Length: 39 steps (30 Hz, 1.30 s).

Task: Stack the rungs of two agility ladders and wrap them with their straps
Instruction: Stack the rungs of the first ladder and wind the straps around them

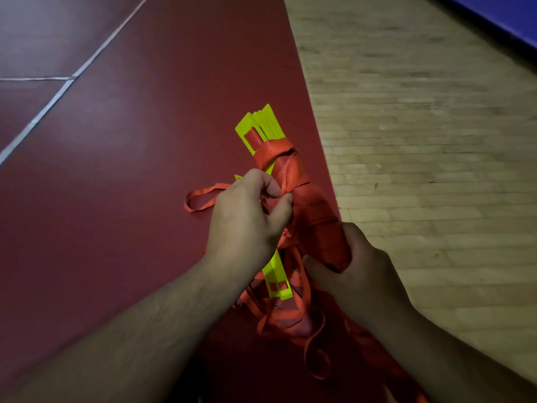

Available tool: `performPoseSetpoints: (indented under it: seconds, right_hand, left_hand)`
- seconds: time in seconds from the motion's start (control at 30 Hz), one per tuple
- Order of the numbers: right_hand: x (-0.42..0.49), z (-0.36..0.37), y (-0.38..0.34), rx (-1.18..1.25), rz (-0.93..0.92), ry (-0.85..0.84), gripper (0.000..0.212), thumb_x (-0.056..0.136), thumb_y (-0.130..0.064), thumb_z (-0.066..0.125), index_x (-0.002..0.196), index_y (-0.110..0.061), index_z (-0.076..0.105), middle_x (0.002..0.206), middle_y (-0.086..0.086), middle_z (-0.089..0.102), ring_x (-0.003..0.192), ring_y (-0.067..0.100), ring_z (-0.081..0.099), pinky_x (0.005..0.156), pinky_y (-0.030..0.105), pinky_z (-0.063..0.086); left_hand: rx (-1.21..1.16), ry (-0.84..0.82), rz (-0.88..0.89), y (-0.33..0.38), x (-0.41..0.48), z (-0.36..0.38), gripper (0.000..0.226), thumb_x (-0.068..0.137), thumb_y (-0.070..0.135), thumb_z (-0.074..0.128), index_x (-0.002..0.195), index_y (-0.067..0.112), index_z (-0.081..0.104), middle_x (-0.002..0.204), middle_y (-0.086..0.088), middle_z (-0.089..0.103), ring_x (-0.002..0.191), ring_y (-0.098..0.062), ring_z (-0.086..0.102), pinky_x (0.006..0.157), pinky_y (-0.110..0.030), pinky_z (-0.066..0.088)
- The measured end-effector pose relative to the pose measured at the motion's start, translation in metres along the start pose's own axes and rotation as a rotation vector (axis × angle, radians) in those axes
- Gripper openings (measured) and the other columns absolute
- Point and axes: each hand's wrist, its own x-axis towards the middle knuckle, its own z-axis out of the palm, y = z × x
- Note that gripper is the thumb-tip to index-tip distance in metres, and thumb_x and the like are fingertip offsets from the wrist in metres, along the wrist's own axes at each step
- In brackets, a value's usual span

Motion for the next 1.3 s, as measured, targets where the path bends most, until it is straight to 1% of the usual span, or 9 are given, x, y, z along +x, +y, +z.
performPoseSetpoints:
  seconds: [0.2, 0.33, 0.43, 0.5, 0.6, 0.83, 1.03, 1.13, 1.3]
  right_hand:
    - [-0.002, 0.004, 0.002, 0.016, -0.004, 0.005, 0.068, 0.061, -0.079, 0.059, 0.118, -0.041, 0.053, 0.073, -0.016, 0.067, 0.066, 0.001, 0.064, 0.05, 0.017, 0.045]
    - [0.0, 0.003, 0.002, 0.048, -0.003, 0.007, 0.068, 0.059, -0.078, 0.06, 0.117, -0.041, 0.055, 0.075, -0.018, 0.067, 0.067, -0.003, 0.063, 0.048, 0.012, 0.043]
    - [0.002, 0.001, 0.004, 0.026, 0.012, -0.015, 0.076, 0.058, -0.08, 0.059, 0.123, -0.04, 0.054, 0.08, -0.014, 0.068, 0.07, 0.0, 0.063, 0.057, 0.022, 0.048]
    - [0.002, 0.001, 0.005, 0.027, 0.028, -0.024, 0.074, 0.057, -0.08, 0.059, 0.12, -0.041, 0.054, 0.077, -0.015, 0.067, 0.068, -0.001, 0.062, 0.055, 0.021, 0.045]
    - [-0.001, 0.003, 0.003, 0.049, 0.042, -0.042, 0.068, 0.056, -0.08, 0.06, 0.114, -0.043, 0.055, 0.074, -0.017, 0.067, 0.065, -0.001, 0.063, 0.053, 0.023, 0.045]
    - [-0.002, 0.003, 0.0, 0.037, 0.048, -0.059, 0.088, 0.054, -0.082, 0.056, 0.128, -0.034, 0.054, 0.083, -0.01, 0.07, 0.078, 0.012, 0.067, 0.068, 0.034, 0.056]
    - [0.001, 0.0, -0.002, 0.099, 0.046, -0.069, 0.069, 0.054, -0.08, 0.062, 0.109, -0.038, 0.057, 0.078, -0.01, 0.07, 0.072, 0.01, 0.067, 0.067, 0.039, 0.057]
    - [-0.001, 0.001, -0.002, 0.113, 0.051, -0.114, 0.068, 0.054, -0.081, 0.061, 0.106, -0.038, 0.058, 0.077, -0.011, 0.071, 0.071, 0.006, 0.066, 0.068, 0.035, 0.056]
    - [-0.004, 0.003, -0.003, 0.188, 0.054, -0.142, 0.053, 0.06, -0.074, 0.07, 0.098, -0.039, 0.06, 0.08, -0.018, 0.07, 0.068, 0.0, 0.065, 0.064, 0.029, 0.054]
  left_hand:
    - [-0.055, -0.056, -0.041, 0.0, 0.003, 0.001, 0.022, 0.083, 0.022, 0.071, 0.096, 0.025, 0.054, 0.072, 0.012, 0.058, 0.067, 0.001, 0.055, 0.056, -0.012, 0.039]
    - [-0.019, -0.117, -0.038, -0.001, 0.009, -0.004, 0.016, 0.084, 0.031, 0.075, 0.084, 0.026, 0.059, 0.068, 0.012, 0.058, 0.064, 0.002, 0.054, 0.054, -0.01, 0.037]
    - [-0.048, -0.241, -0.029, -0.006, 0.018, -0.012, 0.026, 0.082, 0.035, 0.078, 0.072, 0.022, 0.058, 0.057, 0.013, 0.051, 0.052, 0.001, 0.046, 0.05, -0.012, 0.034]
    - [-0.036, -0.279, -0.001, -0.009, 0.021, -0.016, 0.028, 0.083, 0.034, 0.076, 0.07, 0.019, 0.057, 0.055, 0.013, 0.048, 0.051, -0.001, 0.042, 0.049, -0.015, 0.032]
    - [0.011, -0.275, 0.028, -0.009, 0.019, -0.015, 0.028, 0.085, 0.036, 0.074, 0.074, 0.017, 0.056, 0.057, 0.012, 0.05, 0.054, -0.002, 0.044, 0.051, -0.017, 0.032]
    - [0.027, -0.21, 0.07, -0.007, 0.011, -0.01, 0.031, 0.089, 0.038, 0.068, 0.069, 0.022, 0.05, 0.061, 0.008, 0.048, 0.059, -0.007, 0.046, 0.053, -0.017, 0.032]
    - [-0.013, -0.22, 0.07, -0.009, 0.017, -0.019, 0.028, 0.085, 0.04, 0.073, 0.071, 0.02, 0.059, 0.066, 0.005, 0.065, 0.062, -0.005, 0.059, 0.055, -0.023, 0.042]
    - [-0.062, -0.227, 0.031, -0.011, 0.017, -0.017, 0.03, 0.081, 0.036, 0.077, 0.067, 0.021, 0.056, 0.058, 0.007, 0.058, 0.053, -0.003, 0.05, 0.05, -0.021, 0.037]
    - [-0.33, -0.278, -0.036, -0.007, 0.016, -0.013, 0.028, 0.078, 0.03, 0.082, 0.076, 0.011, 0.061, 0.074, -0.028, 0.058, 0.065, -0.021, 0.049, 0.062, -0.045, 0.048]
